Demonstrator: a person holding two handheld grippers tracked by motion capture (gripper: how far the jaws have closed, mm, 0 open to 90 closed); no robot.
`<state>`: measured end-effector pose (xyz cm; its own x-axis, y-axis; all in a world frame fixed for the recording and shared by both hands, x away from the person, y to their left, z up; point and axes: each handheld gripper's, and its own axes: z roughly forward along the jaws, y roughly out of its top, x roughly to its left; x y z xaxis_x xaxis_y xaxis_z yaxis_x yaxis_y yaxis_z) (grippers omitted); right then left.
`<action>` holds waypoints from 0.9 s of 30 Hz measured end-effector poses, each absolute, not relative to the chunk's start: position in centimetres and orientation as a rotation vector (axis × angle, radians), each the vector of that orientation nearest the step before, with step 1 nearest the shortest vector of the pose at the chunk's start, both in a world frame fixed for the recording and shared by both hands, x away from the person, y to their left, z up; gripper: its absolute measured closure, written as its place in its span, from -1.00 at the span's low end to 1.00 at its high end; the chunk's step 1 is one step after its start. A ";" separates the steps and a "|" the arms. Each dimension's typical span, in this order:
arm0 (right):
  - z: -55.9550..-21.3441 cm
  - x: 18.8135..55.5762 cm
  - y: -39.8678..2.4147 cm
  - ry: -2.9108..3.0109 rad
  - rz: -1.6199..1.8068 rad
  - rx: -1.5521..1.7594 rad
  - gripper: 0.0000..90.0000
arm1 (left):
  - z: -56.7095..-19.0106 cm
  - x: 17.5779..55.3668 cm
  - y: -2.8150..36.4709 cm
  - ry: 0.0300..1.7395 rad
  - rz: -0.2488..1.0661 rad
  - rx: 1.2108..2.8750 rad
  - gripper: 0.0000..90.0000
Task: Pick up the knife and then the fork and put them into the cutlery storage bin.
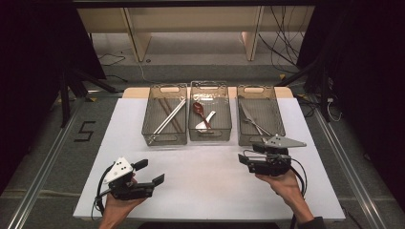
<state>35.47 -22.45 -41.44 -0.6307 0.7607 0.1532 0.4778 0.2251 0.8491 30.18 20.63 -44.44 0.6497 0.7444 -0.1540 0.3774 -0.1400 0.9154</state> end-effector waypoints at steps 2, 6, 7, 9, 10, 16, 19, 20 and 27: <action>-41.7 35.1 -22.3 2.216 1.371 1.166 -0.39 | -44.4 30.2 20.6 0.909 0.409 1.753 -0.65; -42.2 34.2 -22.1 2.214 1.377 1.147 -0.43 | -44.5 30.2 20.6 0.908 0.405 1.750 -0.65; -42.3 33.9 -22.1 2.210 1.380 1.147 -0.44 | -44.5 30.2 20.6 0.907 0.404 1.753 -0.65; -42.5 33.5 -22.1 2.208 1.386 1.136 -0.44 | -44.5 30.2 20.6 0.906 0.403 1.751 -0.65; -42.6 33.3 -22.2 2.204 1.390 1.136 -0.44 | -44.4 30.2 20.6 0.906 0.402 1.751 -0.65; -43.0 32.3 -22.4 2.192 1.398 1.123 -0.43 | -44.5 30.1 20.6 0.906 0.392 1.749 -0.65; -43.3 32.0 -22.6 2.189 1.396 1.126 -0.43 | -44.5 30.1 20.6 0.904 0.392 1.753 -0.65; -43.4 31.9 -22.6 2.191 1.396 1.132 -0.43 | -44.5 30.1 20.6 0.902 0.392 1.752 -0.65; -44.1 31.4 -22.8 2.188 1.380 1.133 -0.43 | -44.5 30.0 20.7 0.905 0.388 1.753 -0.65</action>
<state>31.38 -22.82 -44.14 -0.6360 0.7588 0.1404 0.4537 0.2205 0.8635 30.01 20.71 -44.49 0.6582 0.7339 -0.1676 0.3846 -0.1365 0.9129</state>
